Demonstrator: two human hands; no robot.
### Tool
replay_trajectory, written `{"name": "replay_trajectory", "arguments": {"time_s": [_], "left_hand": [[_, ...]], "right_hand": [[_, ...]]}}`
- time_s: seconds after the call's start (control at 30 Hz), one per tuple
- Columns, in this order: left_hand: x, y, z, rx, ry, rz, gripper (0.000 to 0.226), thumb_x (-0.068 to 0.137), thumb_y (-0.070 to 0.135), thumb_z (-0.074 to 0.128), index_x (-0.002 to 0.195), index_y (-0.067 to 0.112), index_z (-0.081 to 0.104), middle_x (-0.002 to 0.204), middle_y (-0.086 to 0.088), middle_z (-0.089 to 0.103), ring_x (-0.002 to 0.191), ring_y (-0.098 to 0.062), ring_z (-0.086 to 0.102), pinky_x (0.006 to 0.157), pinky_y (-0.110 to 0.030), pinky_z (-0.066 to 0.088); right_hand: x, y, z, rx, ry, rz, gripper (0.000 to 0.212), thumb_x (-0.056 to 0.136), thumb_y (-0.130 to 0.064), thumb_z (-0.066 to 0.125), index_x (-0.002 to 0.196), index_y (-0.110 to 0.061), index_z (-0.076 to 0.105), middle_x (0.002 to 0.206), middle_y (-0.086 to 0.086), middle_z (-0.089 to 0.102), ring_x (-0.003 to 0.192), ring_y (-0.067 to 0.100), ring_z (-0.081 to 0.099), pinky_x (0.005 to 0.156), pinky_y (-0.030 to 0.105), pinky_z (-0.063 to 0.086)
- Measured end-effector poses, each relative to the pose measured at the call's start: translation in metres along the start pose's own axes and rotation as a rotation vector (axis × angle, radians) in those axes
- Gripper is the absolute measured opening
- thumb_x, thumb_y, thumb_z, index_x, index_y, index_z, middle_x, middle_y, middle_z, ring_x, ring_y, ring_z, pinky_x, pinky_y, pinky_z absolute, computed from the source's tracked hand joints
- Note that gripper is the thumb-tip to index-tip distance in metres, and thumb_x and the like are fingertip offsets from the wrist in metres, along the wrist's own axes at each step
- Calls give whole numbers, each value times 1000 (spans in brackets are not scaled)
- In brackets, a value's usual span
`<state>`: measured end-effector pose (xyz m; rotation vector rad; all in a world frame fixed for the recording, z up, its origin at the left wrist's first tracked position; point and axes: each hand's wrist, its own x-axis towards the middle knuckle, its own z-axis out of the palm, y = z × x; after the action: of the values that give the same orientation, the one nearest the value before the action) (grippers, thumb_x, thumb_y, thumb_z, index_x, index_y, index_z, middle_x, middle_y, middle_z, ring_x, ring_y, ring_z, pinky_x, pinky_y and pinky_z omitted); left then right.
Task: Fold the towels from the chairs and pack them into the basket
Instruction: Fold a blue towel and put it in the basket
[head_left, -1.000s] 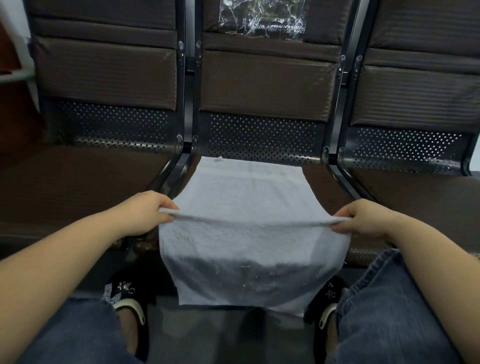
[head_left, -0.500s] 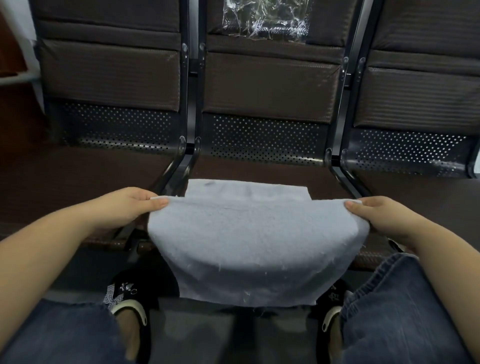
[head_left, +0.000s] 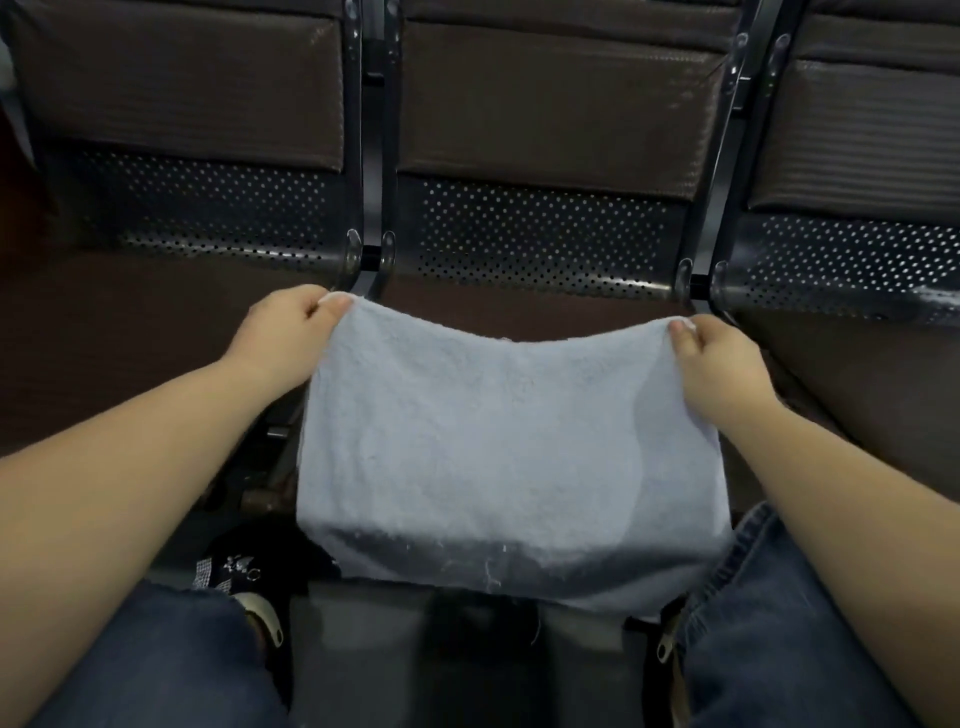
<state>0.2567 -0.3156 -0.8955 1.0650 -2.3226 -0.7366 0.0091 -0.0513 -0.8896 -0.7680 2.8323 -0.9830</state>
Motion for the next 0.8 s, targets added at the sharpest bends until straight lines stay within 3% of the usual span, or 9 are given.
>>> {"name": "replay_trajectory", "arguments": {"time_s": [0.1,0.2,0.3,0.37,0.43,0.63,0.7,0.8], "left_hand": [[11,0,30,65,-188,-83,35,101,33,40,95,6,62,95,-10,62,90,-27,55,67,-33,35],[21,7,52,109,-315,-119,31,103,34,35,96,12,55,89,-4,55,85,-21,50,65,-32,32],[28,11,66,194,-400,-107,36,103,34,33,96,7,56,92,-7,56,88,-24,51,67,-32,35],[31,11,71,251,-417,-108,38,103,34,33,101,5,57,102,-11,59,94,-27,53,77,-34,40],[32,10,73,267,-417,-101,40,103,34,31,108,4,58,108,-13,61,99,-30,55,84,-39,45],[22,13,69,271,-388,-79,33,104,34,28,86,14,47,78,-3,51,78,-23,50,65,-34,33],[13,15,66,274,-392,-63,34,103,34,28,81,16,46,78,-2,50,80,-24,50,66,-33,32],[-4,18,64,229,-436,-54,36,103,33,32,89,8,54,87,-6,56,87,-26,53,69,-32,35]], "right_hand": [[11,6,26,-103,-96,1,35,102,-34,34,112,-9,57,107,15,61,98,33,55,75,34,37],[22,4,43,-120,-140,7,33,103,-33,32,106,-10,56,100,13,61,84,28,50,70,33,36],[27,0,57,-159,-209,-13,35,102,-33,33,112,-8,55,108,15,61,95,33,54,75,35,41],[31,1,64,-209,-263,-21,37,102,-31,33,117,-6,55,116,17,60,106,36,54,77,35,40],[34,0,68,-243,-282,-10,37,103,-31,31,117,-6,54,116,18,60,105,36,54,74,33,38],[30,-9,62,-314,-308,12,40,103,-33,28,123,-7,52,115,19,60,105,36,56,80,37,44],[22,-12,58,-336,-362,1,41,104,-33,27,123,-7,51,113,19,61,103,36,57,81,38,46],[6,-13,49,-381,-433,-52,38,104,-31,27,118,-6,53,113,18,61,102,34,57,83,38,48]]}}
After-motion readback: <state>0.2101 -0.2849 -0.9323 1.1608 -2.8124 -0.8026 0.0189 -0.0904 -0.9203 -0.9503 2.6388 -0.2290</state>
